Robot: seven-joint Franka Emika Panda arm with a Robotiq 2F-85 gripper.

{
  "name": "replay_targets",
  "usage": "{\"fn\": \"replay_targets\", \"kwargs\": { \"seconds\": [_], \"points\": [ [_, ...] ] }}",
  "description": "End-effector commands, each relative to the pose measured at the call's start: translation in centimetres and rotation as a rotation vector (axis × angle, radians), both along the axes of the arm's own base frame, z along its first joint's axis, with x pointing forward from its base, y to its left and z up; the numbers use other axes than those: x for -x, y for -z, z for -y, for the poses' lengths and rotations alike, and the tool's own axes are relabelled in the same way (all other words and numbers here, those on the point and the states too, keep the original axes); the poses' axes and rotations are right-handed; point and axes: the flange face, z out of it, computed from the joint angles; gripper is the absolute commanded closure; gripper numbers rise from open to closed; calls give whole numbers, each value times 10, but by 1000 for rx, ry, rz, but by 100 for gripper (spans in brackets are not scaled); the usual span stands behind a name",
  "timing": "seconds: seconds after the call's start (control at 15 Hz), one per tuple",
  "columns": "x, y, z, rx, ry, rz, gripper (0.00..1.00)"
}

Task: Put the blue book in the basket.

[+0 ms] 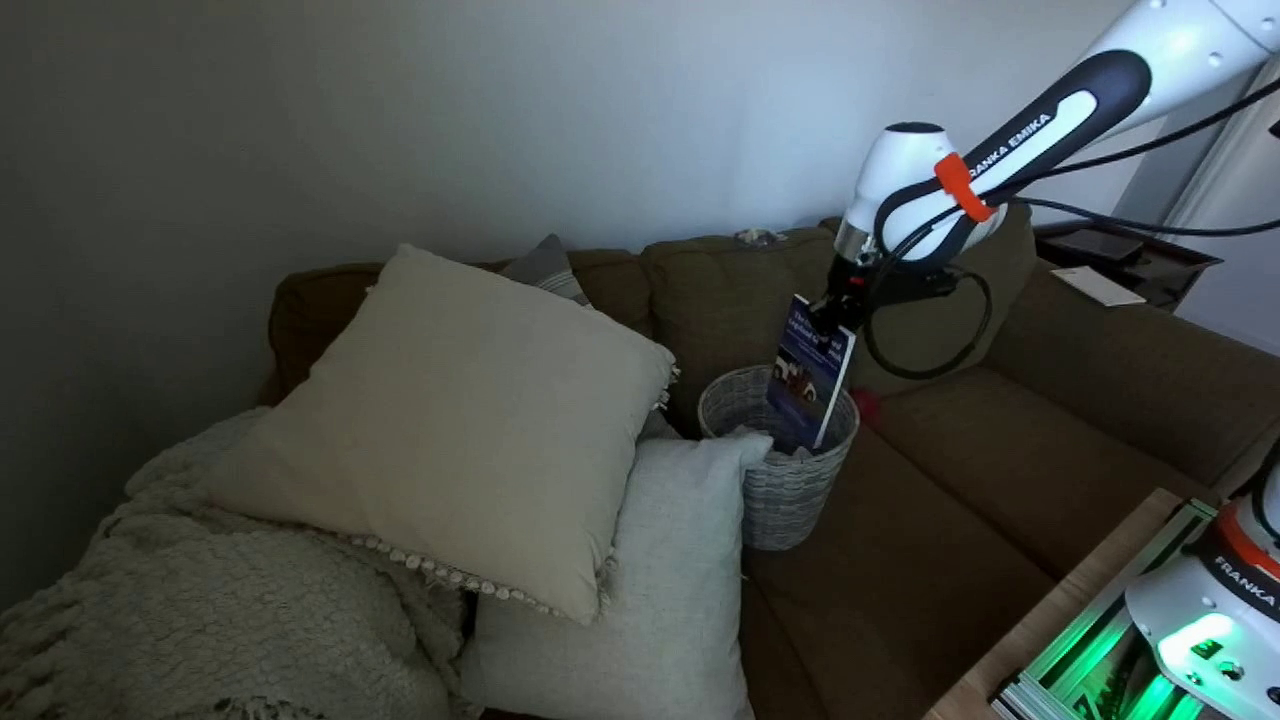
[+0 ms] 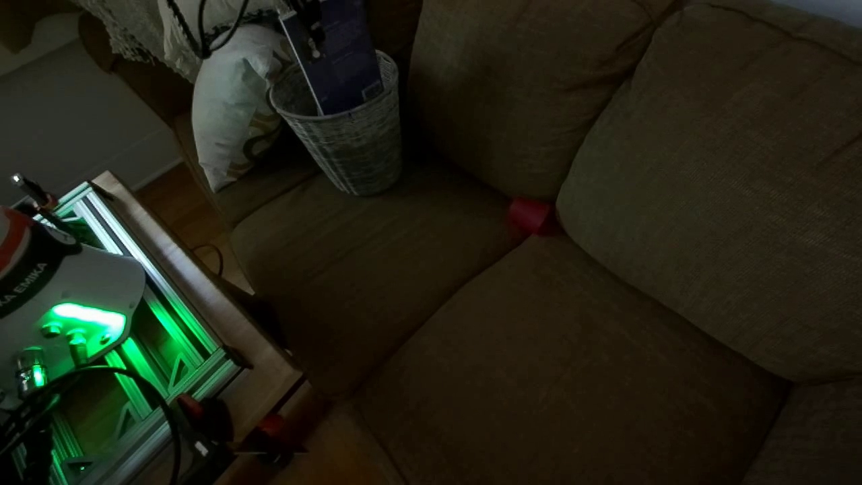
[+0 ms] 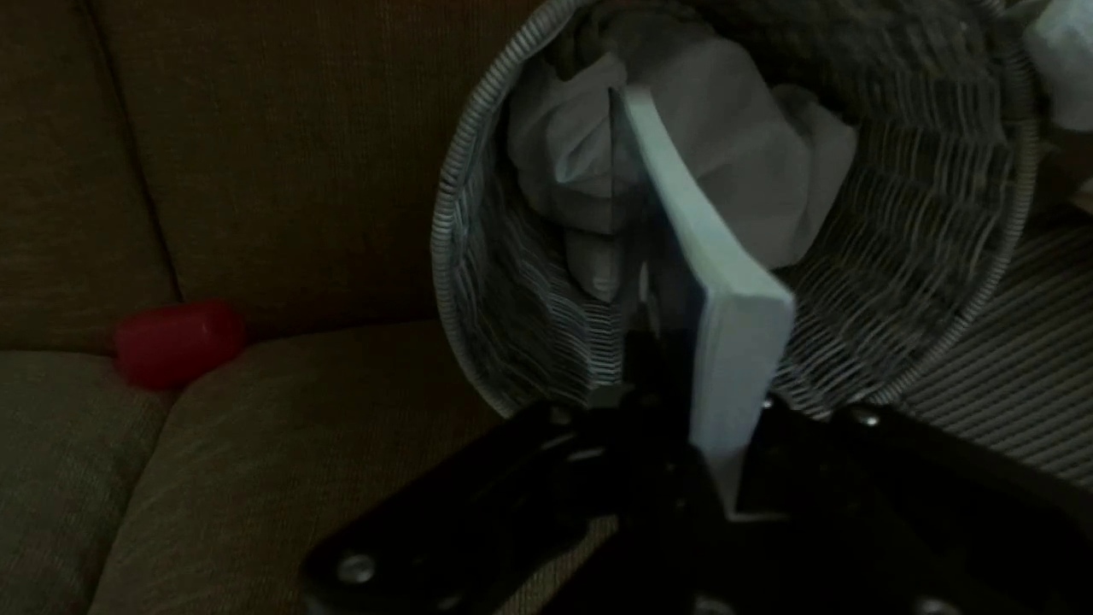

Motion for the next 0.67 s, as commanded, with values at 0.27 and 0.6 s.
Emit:
{"fn": "replay_targets", "kwargs": {
  "seconds": [0.27, 0.6],
  "points": [
    [-17, 85, 17, -205, 59, -101, 97],
    [-22, 47, 44, -126, 105, -12, 51]
  ]
}}
